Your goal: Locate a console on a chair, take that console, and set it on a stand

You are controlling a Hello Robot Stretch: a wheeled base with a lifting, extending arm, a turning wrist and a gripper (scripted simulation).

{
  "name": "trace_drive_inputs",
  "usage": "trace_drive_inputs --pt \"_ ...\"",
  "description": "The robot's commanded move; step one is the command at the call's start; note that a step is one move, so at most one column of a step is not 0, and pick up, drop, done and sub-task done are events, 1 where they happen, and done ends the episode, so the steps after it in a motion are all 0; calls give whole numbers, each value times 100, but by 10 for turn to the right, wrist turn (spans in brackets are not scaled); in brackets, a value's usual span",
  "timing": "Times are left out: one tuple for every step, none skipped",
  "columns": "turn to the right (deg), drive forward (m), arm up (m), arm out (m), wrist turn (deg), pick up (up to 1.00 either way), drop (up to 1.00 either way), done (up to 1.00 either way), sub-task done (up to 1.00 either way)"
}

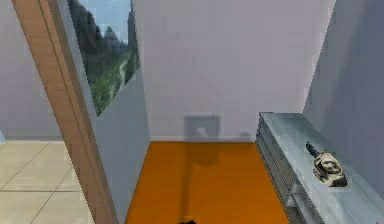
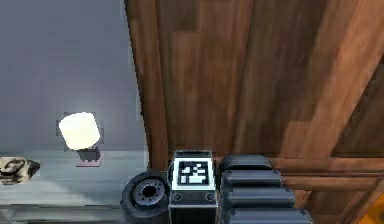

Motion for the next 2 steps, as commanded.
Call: trace_drive_inputs --pt "0 20 0 0 0 0 0 0 0" --pt "210 0 0 0 0 0 0 0 0"
